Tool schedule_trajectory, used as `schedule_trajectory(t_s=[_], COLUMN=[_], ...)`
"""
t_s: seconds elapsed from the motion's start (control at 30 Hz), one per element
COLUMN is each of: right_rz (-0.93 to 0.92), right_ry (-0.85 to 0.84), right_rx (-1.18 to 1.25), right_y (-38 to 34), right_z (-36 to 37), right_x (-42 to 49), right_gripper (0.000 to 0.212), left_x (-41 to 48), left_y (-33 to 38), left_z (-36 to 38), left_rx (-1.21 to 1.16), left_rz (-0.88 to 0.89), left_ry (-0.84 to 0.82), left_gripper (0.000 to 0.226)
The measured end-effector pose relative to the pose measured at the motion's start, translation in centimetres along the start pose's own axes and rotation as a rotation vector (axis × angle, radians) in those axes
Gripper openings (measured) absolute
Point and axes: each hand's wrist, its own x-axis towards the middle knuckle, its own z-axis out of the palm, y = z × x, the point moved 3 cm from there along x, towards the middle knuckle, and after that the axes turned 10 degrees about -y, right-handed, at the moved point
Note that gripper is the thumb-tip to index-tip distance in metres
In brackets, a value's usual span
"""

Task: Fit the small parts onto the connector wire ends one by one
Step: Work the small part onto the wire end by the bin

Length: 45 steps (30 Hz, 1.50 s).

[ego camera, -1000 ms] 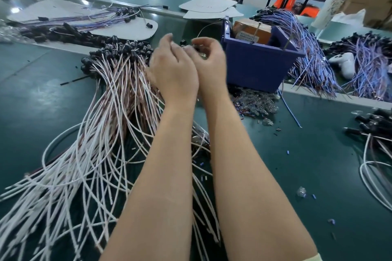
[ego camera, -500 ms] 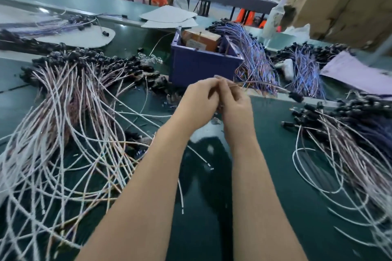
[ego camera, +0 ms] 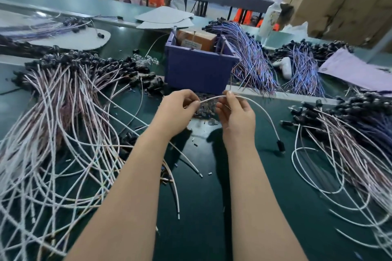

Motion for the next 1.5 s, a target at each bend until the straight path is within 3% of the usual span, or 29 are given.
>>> schedule_trajectory(t_s=[0.13,0.27,0.37,0.47,0.5,0.57,0.63,0.7,0.77,0.83,0.93,1.0,1.03,1.13,1.23,1.3,1.4,1.5], right_rz=[0.072,0.143,0.118,0.158,0.182,0.110,-0.231,-0.479,-0.401,-0.276,-0.350,-0.428,-0.443,-0.319,-0.051,-0.043,-0.099,0.140], right_ry=[0.015,0.162,0.201,0.143,0.100,0.029,0.050,-0.019,-0.194,-0.206,0.067,0.183,0.173,-0.117,-0.410,-0.372,-0.010,0.007], right_rx=[0.027,0.160,0.028,-0.082,-0.167,-0.593,-1.007,-1.172,-1.359,-1.404,-1.229,-1.063,-1.007,-1.030,-1.150,-1.179,-1.355,-1.481], right_y=[0.6,0.7,0.3,-0.3,-0.5,-1.1,-2.2,-2.8,-1.9,-1.1,-2.2,-2.8,-2.9,-2.1,-0.7,-0.8,-2.0,-1.3], right_z=[0.2,-0.6,-1.0,-0.5,-0.2,0.1,0.7,1.7,2.1,1.5,0.1,-0.1,0.1,1.7,2.5,2.1,0.0,-1.3], right_x=[-0.1,0.0,-0.1,-0.5,-0.7,-0.8,-1.3,-1.9,-1.4,-0.9,-1.1,-1.5,-1.6,-2.0,-2.2,-2.1,-1.2,-0.9], right_gripper=[0.011,0.021,0.017,0.027,0.031,0.038,0.034,0.019,0.024,0.025,0.022,0.019,0.017,0.011,0.010,0.012,0.020,0.028], left_x=[-0.1,-0.1,-0.1,-0.1,-0.1,-0.1,-0.1,-0.1,-0.2,-0.2,-0.7,-1.2,-1.0,0.1,0.3,0.0,-0.2,-0.1], left_y=[0.1,-0.2,-0.2,-0.1,-0.1,-0.3,-0.1,0.4,0.8,0.7,-0.2,-0.7,-0.9,-0.7,-0.6,-1.0,-1.5,-1.6], left_z=[0.3,0.2,-0.1,-0.2,-0.2,-0.2,-0.1,0.0,0.1,-0.2,-2.0,-3.1,-3.2,-1.9,-1.7,-2.4,-2.7,-2.6], left_rx=[-0.014,0.036,0.019,-0.005,-0.002,0.009,0.030,0.027,-0.003,0.059,0.265,0.094,-0.061,-0.671,-1.058,-1.134,-1.146,-1.035], left_rz=[0.007,-0.016,-0.036,-0.051,-0.055,-0.063,-0.053,0.007,0.059,0.030,-0.145,-0.163,-0.165,-0.263,-0.220,-0.191,-0.184,-0.240], left_ry=[-0.024,-0.040,-0.012,0.022,0.027,0.025,0.014,0.004,0.018,0.117,0.516,0.687,0.667,0.410,0.445,0.552,0.601,0.549], left_gripper=[0.009,0.009,0.010,0.010,0.011,0.014,0.015,0.016,0.017,0.014,0.022,0.025,0.024,0.031,0.020,0.014,0.018,0.018])
